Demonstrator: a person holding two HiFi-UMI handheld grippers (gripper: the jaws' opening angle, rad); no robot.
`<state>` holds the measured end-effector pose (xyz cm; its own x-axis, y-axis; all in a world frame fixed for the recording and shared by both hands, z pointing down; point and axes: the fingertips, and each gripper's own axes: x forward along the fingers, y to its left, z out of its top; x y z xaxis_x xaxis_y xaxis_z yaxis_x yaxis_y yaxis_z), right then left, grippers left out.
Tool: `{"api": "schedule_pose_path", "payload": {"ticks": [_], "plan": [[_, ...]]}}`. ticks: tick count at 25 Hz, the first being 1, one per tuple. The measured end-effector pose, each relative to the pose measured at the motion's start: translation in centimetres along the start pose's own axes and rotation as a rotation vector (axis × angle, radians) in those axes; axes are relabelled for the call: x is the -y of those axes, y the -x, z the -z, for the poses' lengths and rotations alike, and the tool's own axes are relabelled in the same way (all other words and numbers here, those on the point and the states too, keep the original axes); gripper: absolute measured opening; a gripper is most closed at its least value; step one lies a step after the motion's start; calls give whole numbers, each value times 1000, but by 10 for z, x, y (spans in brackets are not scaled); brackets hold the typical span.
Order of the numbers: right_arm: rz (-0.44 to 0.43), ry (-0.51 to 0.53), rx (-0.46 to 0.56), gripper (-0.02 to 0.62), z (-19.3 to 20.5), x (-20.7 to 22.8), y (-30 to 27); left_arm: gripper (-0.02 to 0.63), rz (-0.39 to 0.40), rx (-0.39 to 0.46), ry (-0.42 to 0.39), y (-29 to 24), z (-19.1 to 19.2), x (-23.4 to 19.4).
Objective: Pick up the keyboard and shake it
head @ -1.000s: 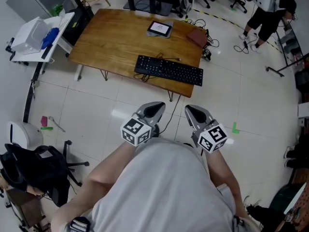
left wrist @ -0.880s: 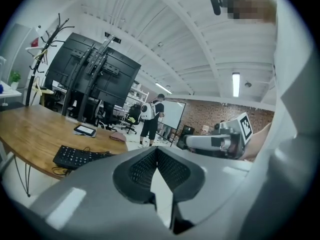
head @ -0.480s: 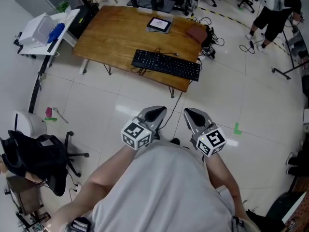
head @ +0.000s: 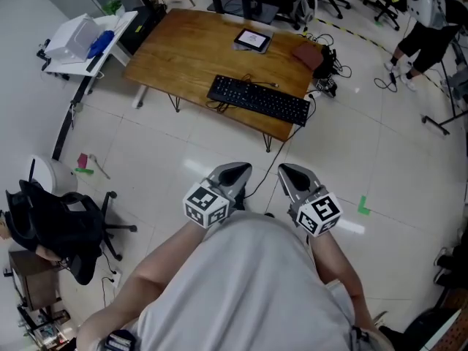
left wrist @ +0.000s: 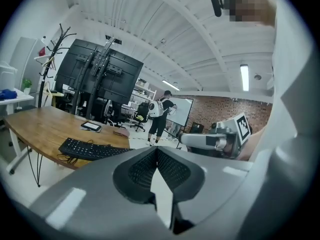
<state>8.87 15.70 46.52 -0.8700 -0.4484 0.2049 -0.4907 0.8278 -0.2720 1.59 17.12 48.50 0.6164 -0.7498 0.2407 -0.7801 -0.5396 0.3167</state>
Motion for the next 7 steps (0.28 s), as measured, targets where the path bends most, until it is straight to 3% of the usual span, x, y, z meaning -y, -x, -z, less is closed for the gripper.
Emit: {"api": "schedule_pose_path", "payload": {"ticks": [7], "plan": [[-9, 14, 18, 2, -8, -2, -2, 0, -8, 9, -16, 2, -8, -2]]}}
